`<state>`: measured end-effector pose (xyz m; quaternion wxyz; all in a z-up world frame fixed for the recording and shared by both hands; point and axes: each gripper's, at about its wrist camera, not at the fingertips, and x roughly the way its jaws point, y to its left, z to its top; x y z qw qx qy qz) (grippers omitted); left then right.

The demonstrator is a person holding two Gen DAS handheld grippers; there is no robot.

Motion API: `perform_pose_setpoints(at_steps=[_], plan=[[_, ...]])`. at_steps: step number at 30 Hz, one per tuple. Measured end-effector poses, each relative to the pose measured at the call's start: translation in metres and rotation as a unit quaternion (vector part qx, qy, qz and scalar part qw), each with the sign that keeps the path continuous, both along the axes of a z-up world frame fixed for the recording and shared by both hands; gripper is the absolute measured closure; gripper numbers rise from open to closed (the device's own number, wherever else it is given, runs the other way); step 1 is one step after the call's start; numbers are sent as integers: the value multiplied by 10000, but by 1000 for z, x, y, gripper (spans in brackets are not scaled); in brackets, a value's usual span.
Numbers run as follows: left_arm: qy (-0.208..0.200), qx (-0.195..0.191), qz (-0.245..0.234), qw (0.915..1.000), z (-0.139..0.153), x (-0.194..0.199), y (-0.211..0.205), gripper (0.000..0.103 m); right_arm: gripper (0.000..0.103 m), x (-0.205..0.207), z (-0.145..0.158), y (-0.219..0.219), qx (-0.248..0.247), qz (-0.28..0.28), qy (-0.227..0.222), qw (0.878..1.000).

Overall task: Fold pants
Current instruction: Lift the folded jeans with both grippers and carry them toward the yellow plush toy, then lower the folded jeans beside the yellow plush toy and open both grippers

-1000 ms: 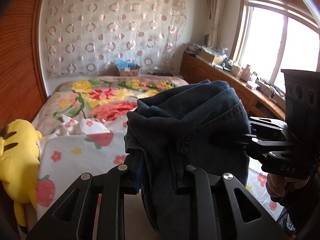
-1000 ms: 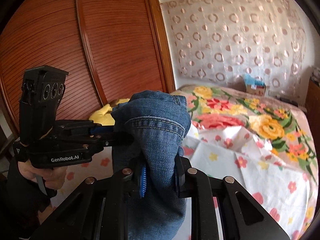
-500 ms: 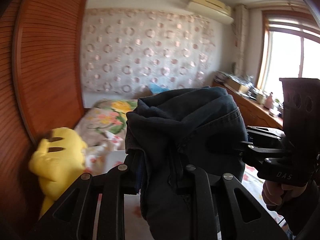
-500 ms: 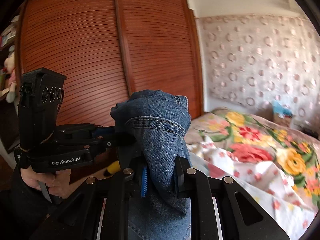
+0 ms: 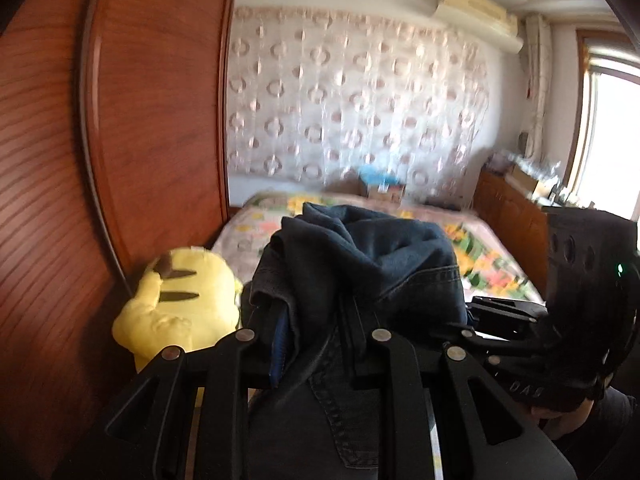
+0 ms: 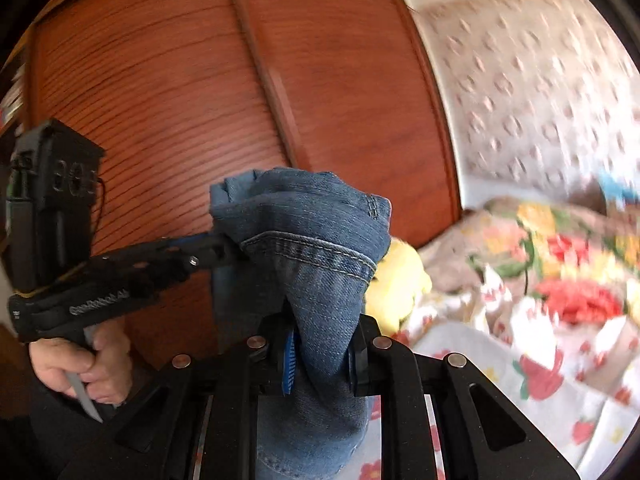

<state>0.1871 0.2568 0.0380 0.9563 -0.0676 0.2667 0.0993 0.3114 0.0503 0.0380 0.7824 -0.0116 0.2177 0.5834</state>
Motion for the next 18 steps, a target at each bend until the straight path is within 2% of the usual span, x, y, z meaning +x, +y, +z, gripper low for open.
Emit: perform_pose_setpoints(at_steps=[3, 6, 9, 13, 17, 18], plan=[[532, -132, -66, 9985, -43, 48, 9, 80, 84, 43, -35, 8, -221, -301, 174, 9992], [831, -167, -12, 9964, -73, 72, 13, 80, 84, 90, -67, 14, -549, -509, 377, 9965], [986, -308, -43, 9946, -91, 78, 12, 80, 84, 124, -87, 14, -848, -619, 508, 9932], [1056, -323, -131, 9938, -99, 71, 1, 80, 82, 146, -91, 17, -1031, -628, 539, 9912], [1160, -290, -253, 9925, -103, 61, -14, 80, 58, 157, -87, 31, -1280, -814, 613, 9865], [1196, -275, -264, 9921, -107, 56, -19, 80, 55, 154, -86, 35, -1357, -868, 601, 9851]])
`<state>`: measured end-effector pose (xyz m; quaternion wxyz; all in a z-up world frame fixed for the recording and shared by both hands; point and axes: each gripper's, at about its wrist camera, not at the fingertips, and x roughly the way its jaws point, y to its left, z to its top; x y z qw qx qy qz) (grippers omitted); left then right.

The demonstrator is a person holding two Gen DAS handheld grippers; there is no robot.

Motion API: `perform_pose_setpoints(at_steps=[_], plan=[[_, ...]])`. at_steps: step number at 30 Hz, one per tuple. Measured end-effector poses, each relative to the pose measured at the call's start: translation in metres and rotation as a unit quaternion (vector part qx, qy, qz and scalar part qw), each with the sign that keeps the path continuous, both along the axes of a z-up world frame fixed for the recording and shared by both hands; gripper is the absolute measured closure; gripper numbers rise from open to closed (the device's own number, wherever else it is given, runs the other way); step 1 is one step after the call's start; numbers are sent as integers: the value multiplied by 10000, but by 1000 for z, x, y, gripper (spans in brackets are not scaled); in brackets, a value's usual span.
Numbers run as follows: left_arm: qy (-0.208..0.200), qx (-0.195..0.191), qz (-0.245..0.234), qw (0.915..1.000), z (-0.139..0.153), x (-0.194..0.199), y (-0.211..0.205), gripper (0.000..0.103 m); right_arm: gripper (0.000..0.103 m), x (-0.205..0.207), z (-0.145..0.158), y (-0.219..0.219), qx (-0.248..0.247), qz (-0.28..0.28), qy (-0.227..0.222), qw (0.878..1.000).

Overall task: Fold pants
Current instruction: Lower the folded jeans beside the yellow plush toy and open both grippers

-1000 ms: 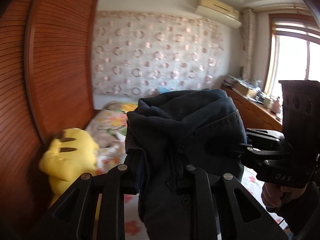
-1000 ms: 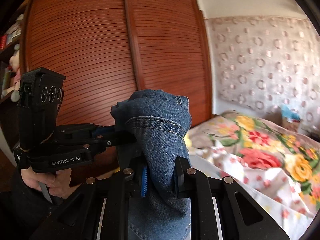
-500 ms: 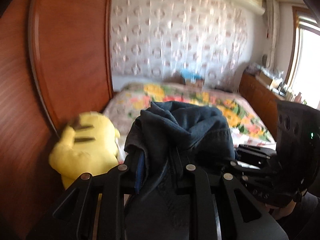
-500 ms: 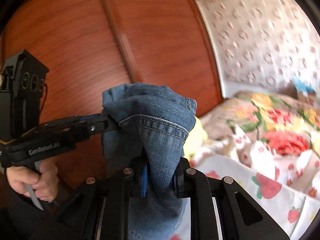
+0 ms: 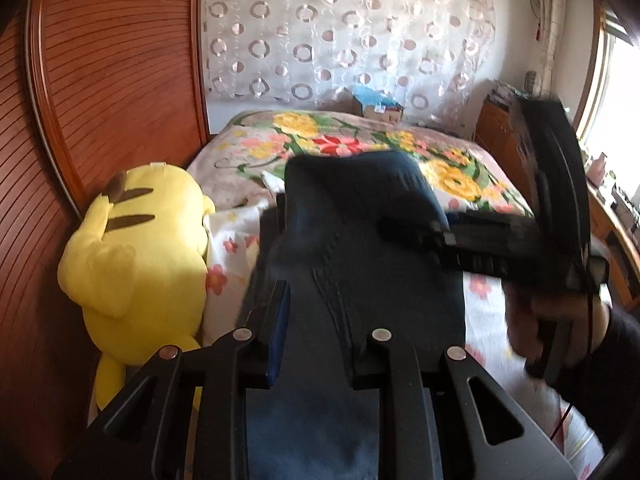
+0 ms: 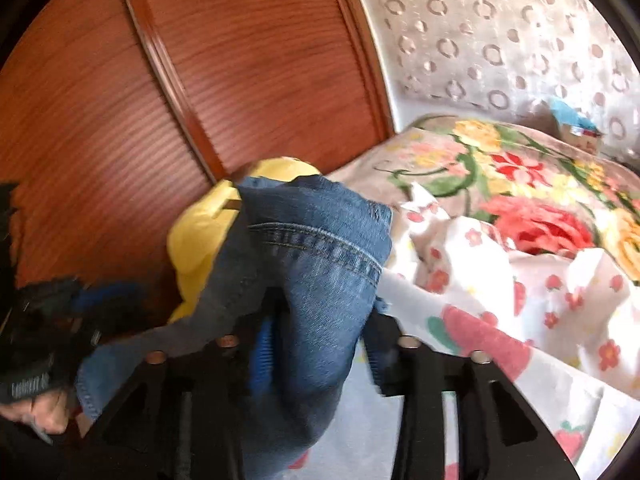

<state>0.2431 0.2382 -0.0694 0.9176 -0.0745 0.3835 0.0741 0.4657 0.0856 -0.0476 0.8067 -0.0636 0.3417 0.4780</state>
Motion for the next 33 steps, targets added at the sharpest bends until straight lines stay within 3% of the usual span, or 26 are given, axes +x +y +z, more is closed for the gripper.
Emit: perform_pose_setpoints(at_steps=[3, 8, 11, 15, 18, 25, 33], plan=[[141, -20, -31, 9999, -10, -6, -7, 80, 48, -10, 11, 6, -129, -135, 5, 9998], [214, -14, 54, 9998, -17, -10, -9, 80, 49, -36, 42, -18, -253, -726, -575, 9954], [226, -38, 74, 9997, -20, -11, -10, 80, 67, -47, 57, -19, -66, -492, -664, 9966], [258, -15, 100, 9996, -24, -13, -10, 80, 81, -59, 46, -6, -100, 14, -680, 9976], [292, -16, 121, 9995, -29, -13, -10, 80, 82, -46, 28, 12, -366, 0, -829, 9959], [262, -92, 116, 9995, -32, -12, -9, 80, 88, -7, 7, 28, -587, -70, -577, 9966], [206, -28, 137, 9997, -25, -16, -12, 79, 87, -29, 21, 16, -435, -207, -561, 9973]])
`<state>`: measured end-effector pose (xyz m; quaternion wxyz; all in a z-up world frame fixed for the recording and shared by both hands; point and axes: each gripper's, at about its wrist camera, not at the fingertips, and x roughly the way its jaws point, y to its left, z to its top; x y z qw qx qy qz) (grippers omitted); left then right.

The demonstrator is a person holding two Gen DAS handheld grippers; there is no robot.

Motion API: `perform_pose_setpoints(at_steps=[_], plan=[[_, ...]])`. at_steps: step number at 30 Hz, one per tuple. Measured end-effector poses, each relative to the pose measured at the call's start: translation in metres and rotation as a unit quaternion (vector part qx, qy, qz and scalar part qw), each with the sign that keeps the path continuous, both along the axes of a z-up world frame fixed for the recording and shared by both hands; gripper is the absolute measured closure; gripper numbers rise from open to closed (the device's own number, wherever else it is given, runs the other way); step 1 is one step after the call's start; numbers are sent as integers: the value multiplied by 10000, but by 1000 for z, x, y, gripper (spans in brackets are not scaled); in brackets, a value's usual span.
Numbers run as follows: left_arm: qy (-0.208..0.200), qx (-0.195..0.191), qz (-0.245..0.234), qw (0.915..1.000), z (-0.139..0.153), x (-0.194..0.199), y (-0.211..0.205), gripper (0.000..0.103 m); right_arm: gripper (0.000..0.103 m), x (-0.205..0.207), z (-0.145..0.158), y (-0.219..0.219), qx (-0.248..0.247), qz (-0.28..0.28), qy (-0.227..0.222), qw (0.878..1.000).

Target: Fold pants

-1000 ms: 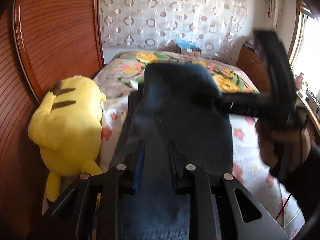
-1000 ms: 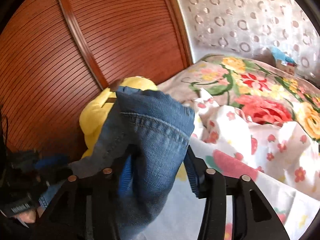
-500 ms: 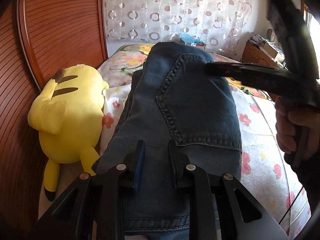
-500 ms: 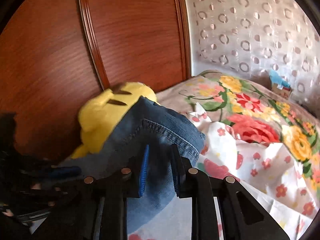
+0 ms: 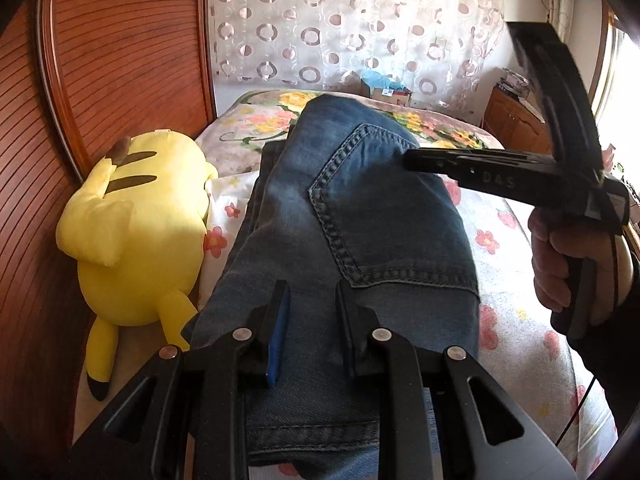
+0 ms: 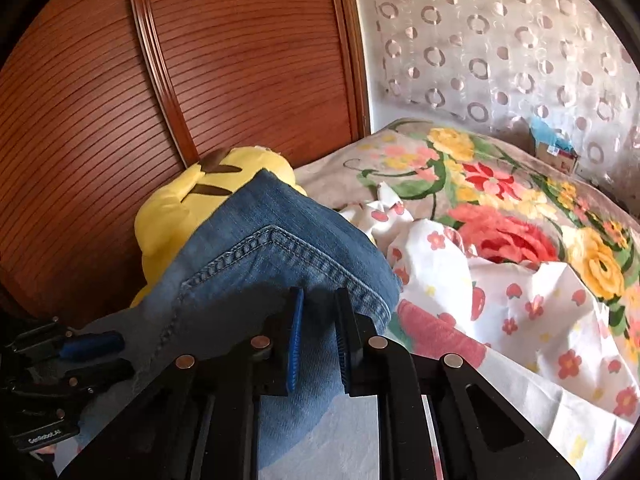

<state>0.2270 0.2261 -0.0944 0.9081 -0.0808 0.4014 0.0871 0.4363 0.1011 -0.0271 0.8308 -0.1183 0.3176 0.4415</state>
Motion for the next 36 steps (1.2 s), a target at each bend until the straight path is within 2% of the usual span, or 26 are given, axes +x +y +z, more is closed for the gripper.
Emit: perform_pose_setpoints(at_steps=[8, 14, 16, 18, 28, 31, 33, 36], plan=[[-210, 133, -28, 9997, 19, -15, -11, 79, 87, -36, 13, -32, 181, -27, -77, 9998], [-419, 232, -167, 9987, 39, -29, -32, 72, 87, -73, 29, -72, 387, -90, -211, 9990], [-505, 262, -231, 9981, 47, -35, -41, 67, 87, -87, 34, -88, 466, -138, -257, 9985], [-609, 300, -305, 9972, 54, -41, -51, 56, 87, -101, 40, -104, 520, -184, -347, 9979], [-934, 502, -763, 9914, 81, -65, -111, 49, 87, -174, 59, -186, 701, -512, -728, 9936], [-1018, 544, -917, 9891, 87, -73, -129, 41, 87, -195, 61, -209, 732, -624, -824, 9919], [-1080, 560, -999, 9875, 90, -78, -140, 32, 87, -206, 61, -222, 758, -701, -844, 9911], [-1167, 560, -1170, 9847, 96, -85, -158, 27, 87, -221, 59, -240, 790, -842, -865, 9895]])
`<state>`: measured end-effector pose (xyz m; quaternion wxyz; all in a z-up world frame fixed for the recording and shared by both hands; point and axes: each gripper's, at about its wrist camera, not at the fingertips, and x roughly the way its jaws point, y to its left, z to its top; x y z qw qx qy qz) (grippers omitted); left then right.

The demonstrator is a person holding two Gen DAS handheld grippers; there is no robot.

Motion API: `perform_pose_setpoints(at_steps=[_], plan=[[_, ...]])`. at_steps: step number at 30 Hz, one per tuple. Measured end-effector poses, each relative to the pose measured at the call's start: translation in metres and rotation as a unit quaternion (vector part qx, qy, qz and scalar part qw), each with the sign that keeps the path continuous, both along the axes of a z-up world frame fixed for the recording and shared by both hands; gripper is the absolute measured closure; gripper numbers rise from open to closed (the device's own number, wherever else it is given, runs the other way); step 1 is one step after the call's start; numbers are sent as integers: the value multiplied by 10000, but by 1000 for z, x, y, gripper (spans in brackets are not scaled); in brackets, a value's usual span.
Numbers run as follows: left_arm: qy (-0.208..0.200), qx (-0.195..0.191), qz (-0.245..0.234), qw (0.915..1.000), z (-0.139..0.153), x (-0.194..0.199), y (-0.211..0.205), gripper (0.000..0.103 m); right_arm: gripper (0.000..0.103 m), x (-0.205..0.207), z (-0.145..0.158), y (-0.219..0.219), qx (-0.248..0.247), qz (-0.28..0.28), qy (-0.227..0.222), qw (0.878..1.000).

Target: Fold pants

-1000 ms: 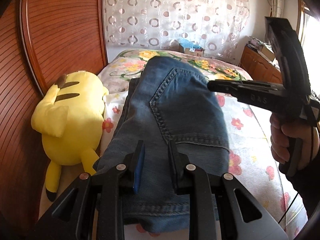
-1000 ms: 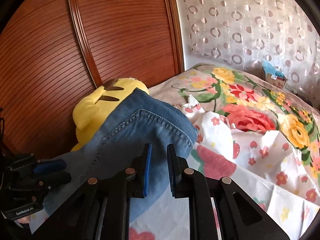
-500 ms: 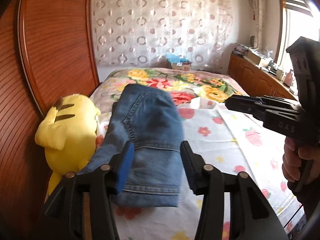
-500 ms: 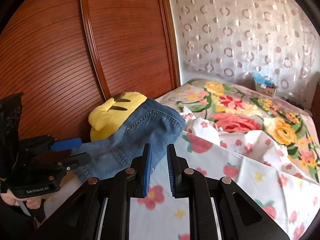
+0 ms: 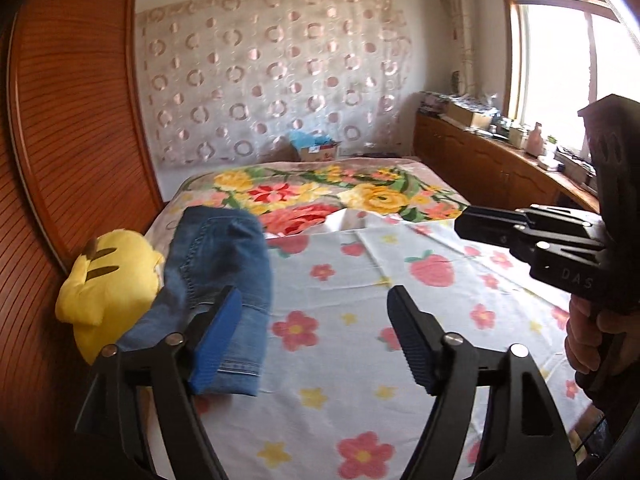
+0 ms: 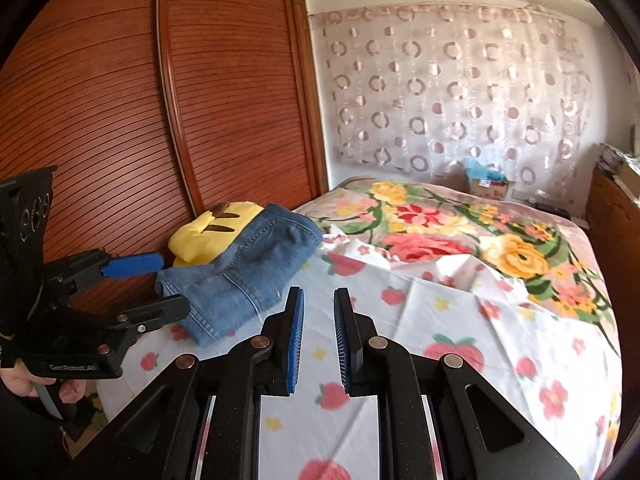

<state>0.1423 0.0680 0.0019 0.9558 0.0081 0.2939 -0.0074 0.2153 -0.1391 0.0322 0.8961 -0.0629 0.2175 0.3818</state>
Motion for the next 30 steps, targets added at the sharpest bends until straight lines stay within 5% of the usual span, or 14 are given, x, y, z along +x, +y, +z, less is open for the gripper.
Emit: perform_pose_setpoints(at_steps=[16, 24, 30], plan=[[-465, 79, -300, 9984, 28, -30, -64, 21, 87, -73, 12, -68, 305, -786, -110, 9964], [-635, -59, -227, 9977, 42, -52, -85, 21, 55, -115, 23, -76, 320, -1328, -392, 9898], [-770, -159, -202, 9967, 49, -65, -93, 21, 40, -142, 28, -83, 323, -1670, -580, 9837]])
